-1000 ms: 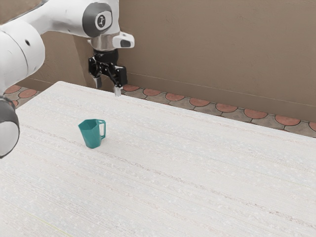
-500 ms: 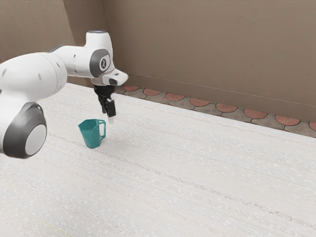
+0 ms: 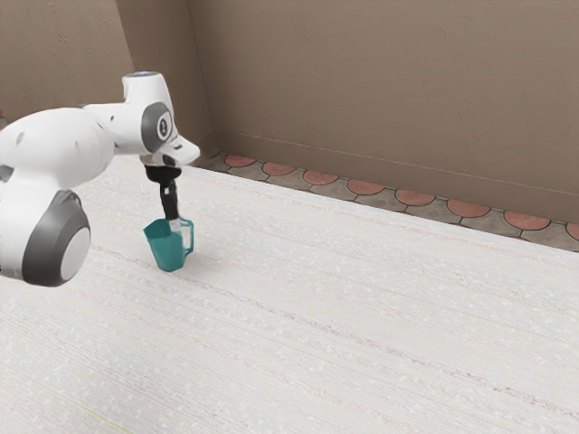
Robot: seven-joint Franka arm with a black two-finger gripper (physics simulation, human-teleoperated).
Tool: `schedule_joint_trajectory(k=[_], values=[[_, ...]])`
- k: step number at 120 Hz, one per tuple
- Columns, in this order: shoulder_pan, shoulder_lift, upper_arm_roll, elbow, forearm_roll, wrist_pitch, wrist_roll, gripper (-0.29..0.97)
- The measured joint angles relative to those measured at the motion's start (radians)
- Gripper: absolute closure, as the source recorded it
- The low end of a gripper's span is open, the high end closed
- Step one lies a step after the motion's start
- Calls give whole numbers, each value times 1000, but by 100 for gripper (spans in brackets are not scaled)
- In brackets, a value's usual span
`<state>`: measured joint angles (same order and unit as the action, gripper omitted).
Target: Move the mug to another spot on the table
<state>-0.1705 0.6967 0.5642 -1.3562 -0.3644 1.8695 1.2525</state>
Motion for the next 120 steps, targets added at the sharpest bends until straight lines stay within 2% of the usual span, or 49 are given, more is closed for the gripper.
schedule_joint_trajectory(k=[44,58,83,120], values=[[13,104,15,131,-64,-28,124,0],[16,122,47,136,-104,-33,144,0],[18,175,74,228,-140,-69,99,0],[19,213,83,256,-141,-96,-1,0]])
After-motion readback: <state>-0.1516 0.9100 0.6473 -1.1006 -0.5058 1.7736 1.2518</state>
